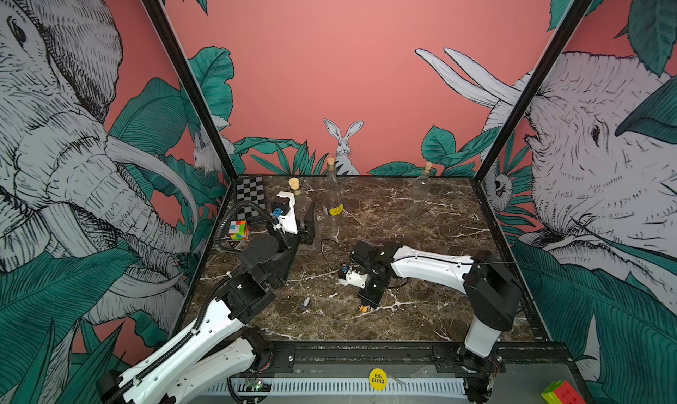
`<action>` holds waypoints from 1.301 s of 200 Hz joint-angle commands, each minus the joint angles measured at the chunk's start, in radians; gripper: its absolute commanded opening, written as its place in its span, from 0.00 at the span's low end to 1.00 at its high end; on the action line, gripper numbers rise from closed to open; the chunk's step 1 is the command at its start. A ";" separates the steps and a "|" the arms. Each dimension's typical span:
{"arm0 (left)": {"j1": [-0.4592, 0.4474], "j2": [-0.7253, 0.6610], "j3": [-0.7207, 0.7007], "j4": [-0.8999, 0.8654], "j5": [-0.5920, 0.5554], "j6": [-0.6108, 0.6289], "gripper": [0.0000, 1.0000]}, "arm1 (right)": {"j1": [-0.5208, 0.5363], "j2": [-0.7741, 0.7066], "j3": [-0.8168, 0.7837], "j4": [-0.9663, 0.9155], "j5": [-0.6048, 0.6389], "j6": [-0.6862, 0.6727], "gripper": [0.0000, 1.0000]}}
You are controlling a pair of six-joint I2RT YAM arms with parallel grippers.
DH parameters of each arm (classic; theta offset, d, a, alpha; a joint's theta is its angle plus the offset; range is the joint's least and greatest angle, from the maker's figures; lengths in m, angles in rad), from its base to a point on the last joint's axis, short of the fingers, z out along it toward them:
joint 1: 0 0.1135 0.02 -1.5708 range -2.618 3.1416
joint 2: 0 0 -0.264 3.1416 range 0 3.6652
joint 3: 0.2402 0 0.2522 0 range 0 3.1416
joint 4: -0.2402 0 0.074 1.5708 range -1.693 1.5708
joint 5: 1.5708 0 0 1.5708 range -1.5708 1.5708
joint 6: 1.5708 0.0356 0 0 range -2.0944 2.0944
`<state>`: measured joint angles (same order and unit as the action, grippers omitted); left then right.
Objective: Remove the label from the bottle
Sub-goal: Place the label at the center of the board.
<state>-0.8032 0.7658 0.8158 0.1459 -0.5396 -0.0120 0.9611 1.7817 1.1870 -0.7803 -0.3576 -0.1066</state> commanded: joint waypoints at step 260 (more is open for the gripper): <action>0.006 0.020 0.129 -0.086 0.208 0.041 0.00 | -0.183 -0.477 -0.061 0.258 0.292 0.114 0.55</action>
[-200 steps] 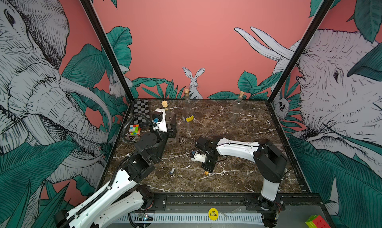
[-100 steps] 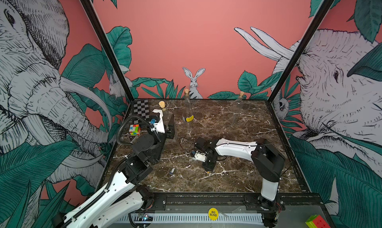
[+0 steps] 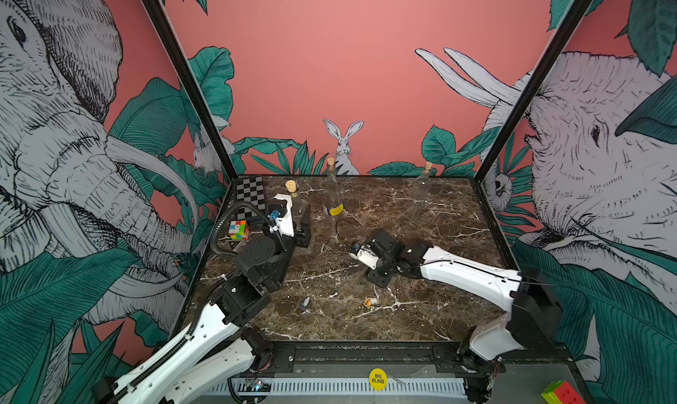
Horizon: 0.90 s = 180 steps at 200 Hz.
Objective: Remove the label from the bottle
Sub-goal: Place the label at the center of the board, then place the bottle at the center of the board.
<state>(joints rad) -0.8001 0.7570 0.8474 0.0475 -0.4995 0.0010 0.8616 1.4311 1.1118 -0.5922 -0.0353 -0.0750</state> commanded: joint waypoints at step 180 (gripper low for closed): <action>0.004 0.965 0.324 0.889 0.567 0.029 0.00 | -0.288 -0.816 -0.238 0.474 0.170 0.404 0.71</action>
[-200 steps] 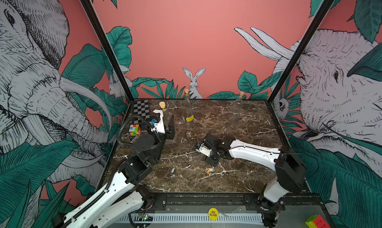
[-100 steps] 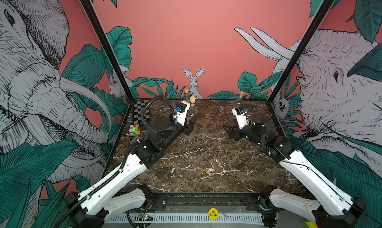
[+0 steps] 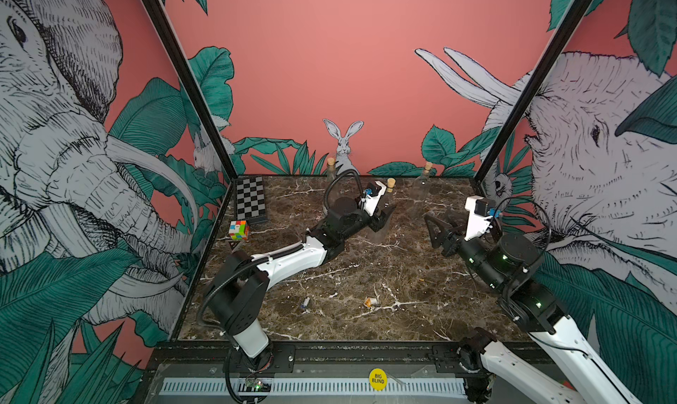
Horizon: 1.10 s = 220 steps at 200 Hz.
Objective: Remove the label from the bottle
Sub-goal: Place the bottle at the center of the board.
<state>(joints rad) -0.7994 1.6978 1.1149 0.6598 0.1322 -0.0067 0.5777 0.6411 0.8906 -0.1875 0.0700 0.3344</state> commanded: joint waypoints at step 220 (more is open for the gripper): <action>0.050 0.472 0.333 0.439 -0.259 0.031 0.00 | -0.009 0.077 -0.009 0.082 0.132 -0.058 0.73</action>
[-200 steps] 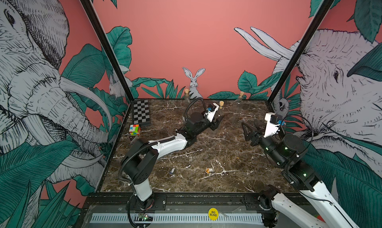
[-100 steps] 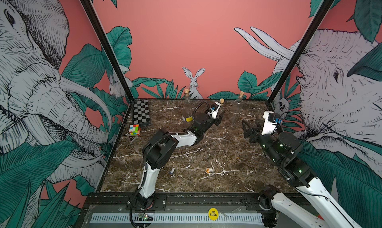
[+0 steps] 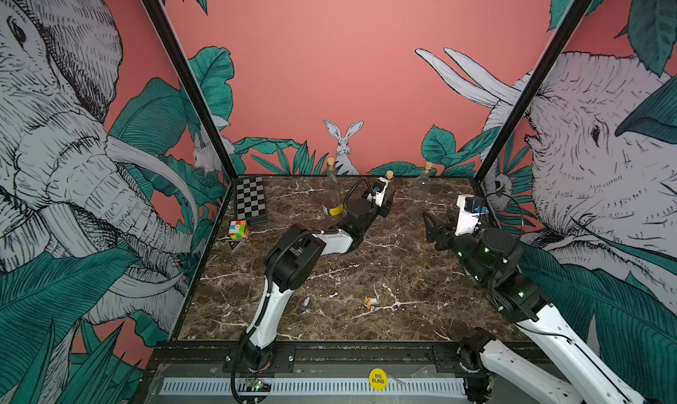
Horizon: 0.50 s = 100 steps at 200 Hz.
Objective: Remove the label from the bottle
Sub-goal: Place the bottle at the center of the board.
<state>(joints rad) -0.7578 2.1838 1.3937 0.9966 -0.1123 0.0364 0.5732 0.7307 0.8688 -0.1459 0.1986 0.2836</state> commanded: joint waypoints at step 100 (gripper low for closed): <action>0.016 0.001 0.044 0.072 0.001 -0.029 0.40 | -0.006 -0.005 0.029 0.026 0.007 -0.004 0.73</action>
<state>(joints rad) -0.7437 2.1998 1.4078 0.9932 -0.1200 0.0151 0.5720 0.7242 0.8692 -0.1467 0.1989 0.2836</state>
